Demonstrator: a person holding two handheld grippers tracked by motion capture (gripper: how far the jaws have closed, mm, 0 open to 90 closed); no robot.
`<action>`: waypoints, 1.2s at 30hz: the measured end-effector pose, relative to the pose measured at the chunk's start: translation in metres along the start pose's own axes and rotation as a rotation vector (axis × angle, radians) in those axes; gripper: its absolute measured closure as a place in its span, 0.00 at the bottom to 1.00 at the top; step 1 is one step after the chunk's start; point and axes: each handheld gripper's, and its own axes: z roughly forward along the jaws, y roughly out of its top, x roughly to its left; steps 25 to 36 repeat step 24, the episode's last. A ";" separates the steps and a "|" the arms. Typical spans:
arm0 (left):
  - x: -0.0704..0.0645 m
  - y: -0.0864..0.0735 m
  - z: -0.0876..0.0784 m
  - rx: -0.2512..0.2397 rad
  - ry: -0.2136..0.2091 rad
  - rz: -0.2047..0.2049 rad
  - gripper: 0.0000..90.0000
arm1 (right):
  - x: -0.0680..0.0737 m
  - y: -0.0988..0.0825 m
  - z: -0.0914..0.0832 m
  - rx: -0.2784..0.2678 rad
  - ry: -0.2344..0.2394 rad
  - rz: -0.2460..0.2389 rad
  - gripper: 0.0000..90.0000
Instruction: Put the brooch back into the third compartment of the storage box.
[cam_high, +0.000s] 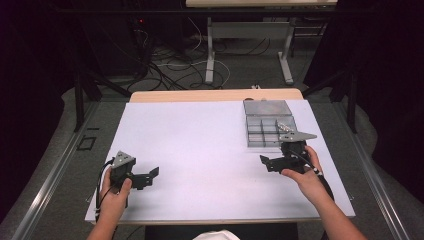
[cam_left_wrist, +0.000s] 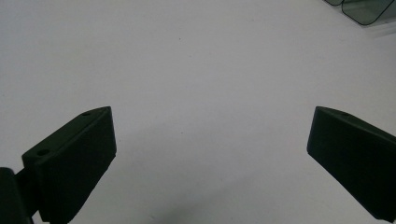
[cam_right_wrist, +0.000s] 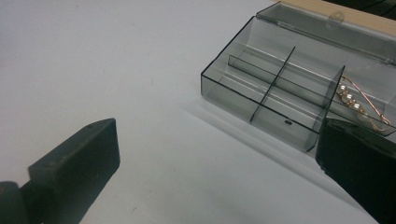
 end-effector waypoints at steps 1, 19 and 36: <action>0.000 0.000 0.000 0.001 -0.001 -0.001 0.01 | 0.000 -0.003 0.000 -0.001 -0.005 0.004 0.00; 0.001 0.001 -0.001 0.003 -0.003 0.000 0.01 | 0.000 -0.026 0.007 -0.013 -0.022 0.038 0.00; 0.002 0.000 -0.001 0.000 -0.002 -0.012 0.01 | 0.000 -0.030 0.007 -0.016 -0.019 0.041 0.00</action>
